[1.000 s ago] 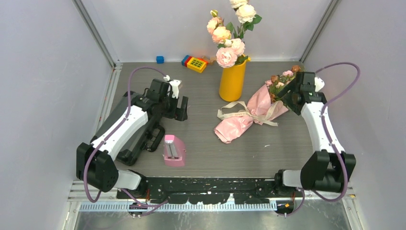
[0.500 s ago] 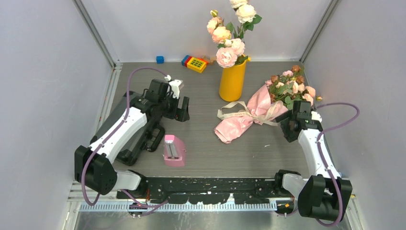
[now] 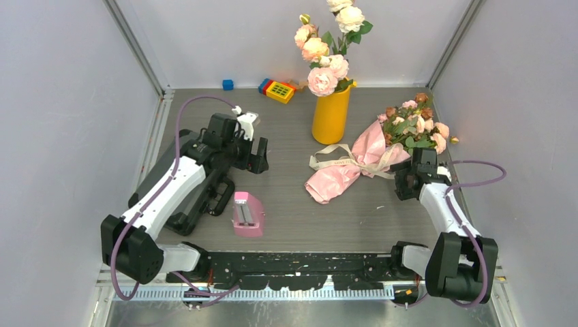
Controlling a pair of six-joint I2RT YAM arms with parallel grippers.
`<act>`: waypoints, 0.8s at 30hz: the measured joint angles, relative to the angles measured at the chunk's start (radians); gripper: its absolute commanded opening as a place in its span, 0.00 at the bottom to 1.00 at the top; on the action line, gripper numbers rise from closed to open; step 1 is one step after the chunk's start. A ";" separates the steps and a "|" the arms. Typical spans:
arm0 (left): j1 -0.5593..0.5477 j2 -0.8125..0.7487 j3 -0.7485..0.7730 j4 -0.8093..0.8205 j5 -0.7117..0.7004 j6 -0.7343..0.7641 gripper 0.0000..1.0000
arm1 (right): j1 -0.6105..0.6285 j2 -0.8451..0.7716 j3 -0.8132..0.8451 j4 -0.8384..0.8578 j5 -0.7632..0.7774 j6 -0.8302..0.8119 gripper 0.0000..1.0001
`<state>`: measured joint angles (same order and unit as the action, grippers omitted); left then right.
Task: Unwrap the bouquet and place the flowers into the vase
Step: Untie the ribbon from the wrapping paper.
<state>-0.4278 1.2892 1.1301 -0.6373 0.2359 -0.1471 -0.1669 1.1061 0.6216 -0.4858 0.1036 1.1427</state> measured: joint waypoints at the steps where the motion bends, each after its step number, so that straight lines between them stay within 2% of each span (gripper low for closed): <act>1: 0.000 0.000 -0.002 0.000 0.000 0.000 0.88 | 0.000 0.014 0.000 0.014 0.000 0.007 0.69; 12: 0.000 -0.007 -0.003 0.004 0.000 0.000 0.88 | 0.000 0.108 0.000 0.090 0.008 0.026 0.64; 21: 0.000 -0.007 -0.007 0.004 0.000 0.000 0.88 | 0.000 0.158 0.000 0.132 0.011 0.039 0.55; 24: 0.000 -0.007 -0.007 0.005 0.001 0.000 0.88 | 0.000 0.182 0.000 0.151 0.008 0.043 0.48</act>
<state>-0.4278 1.2823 1.1233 -0.6327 0.2371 -0.1467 -0.1669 1.2881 0.6216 -0.3347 0.1112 1.1858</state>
